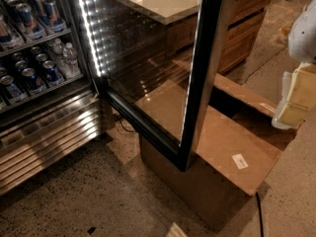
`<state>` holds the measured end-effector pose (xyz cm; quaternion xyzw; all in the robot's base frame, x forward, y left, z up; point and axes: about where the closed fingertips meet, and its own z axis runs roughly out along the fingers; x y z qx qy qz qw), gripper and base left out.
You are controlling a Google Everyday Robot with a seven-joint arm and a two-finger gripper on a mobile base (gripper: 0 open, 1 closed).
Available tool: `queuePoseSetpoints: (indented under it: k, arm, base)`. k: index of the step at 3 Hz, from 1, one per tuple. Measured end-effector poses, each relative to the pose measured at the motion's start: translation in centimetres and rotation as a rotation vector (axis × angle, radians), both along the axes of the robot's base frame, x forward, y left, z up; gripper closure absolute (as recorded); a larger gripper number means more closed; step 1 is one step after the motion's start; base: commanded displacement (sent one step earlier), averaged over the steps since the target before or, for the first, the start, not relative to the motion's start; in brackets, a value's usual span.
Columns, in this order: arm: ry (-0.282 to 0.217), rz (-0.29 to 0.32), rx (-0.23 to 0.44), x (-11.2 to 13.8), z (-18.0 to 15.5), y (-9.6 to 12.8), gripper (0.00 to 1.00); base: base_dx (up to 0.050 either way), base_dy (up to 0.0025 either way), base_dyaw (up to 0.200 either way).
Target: Close right fridge door
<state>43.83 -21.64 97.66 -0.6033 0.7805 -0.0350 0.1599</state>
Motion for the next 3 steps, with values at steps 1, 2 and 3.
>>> queuePoseSetpoints:
  k: [1,2,3]
  arm:
    - [0.000,0.000,0.000,0.00,0.00,0.00,0.00]
    - [0.000,0.000,0.000,0.00,0.00,0.00,0.00]
    - [-0.023,0.002,-0.003,0.39,0.84,0.23,0.00]
  base:
    - [0.044,0.00002,0.000]
    - [0.000,0.00000,0.000]
    - [0.000,0.00000,0.000]
